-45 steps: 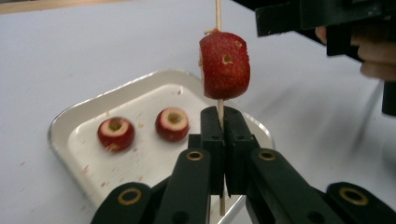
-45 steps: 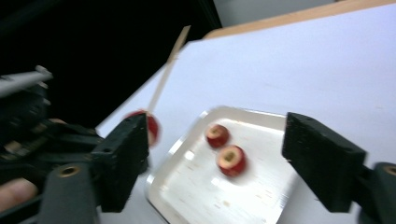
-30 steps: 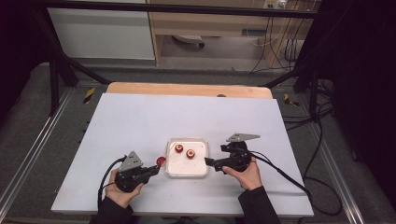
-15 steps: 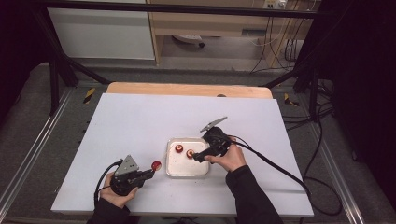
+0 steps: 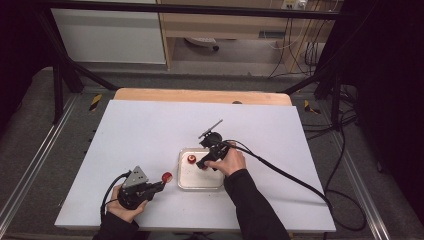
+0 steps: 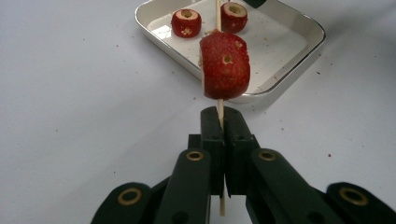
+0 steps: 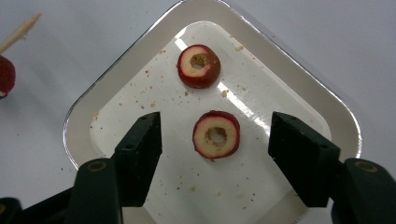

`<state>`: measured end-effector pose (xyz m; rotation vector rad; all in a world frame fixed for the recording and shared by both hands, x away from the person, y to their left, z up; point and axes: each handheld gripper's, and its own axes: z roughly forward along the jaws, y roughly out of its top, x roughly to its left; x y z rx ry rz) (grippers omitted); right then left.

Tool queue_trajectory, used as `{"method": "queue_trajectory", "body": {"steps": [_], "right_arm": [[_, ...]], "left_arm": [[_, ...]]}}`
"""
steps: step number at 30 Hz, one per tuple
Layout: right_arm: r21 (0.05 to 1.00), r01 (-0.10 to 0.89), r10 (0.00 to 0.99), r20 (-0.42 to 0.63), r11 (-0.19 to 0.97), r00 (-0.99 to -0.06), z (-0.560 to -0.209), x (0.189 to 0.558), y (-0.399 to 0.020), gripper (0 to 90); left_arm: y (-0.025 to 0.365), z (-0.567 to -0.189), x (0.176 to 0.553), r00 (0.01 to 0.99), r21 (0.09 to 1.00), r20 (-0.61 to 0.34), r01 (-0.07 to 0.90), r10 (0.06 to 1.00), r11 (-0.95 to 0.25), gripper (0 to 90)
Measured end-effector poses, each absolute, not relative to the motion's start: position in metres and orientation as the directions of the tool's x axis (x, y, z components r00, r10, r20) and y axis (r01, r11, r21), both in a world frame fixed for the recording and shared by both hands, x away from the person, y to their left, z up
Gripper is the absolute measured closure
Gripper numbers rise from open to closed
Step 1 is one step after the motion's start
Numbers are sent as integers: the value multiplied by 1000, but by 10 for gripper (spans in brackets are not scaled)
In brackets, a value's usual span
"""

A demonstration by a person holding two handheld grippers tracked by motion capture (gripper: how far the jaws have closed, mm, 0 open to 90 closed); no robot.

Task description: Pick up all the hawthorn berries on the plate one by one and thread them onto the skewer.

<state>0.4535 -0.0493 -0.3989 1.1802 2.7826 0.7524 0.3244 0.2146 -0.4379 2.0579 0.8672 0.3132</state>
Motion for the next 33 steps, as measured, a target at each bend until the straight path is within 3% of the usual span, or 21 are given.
{"method": "queue_trajectory", "body": {"steps": [15, 33], "right_arm": [[378, 741, 723, 221, 556, -655, -414, 462, -45, 522], [366, 759, 739, 229, 538, -634, -419, 465, -44, 599]], "left_arm": [[214, -439, 325, 727, 792, -94, 468, 680, -391, 879], [213, -439, 325, 728, 793, -94, 468, 680, -391, 879]]}}
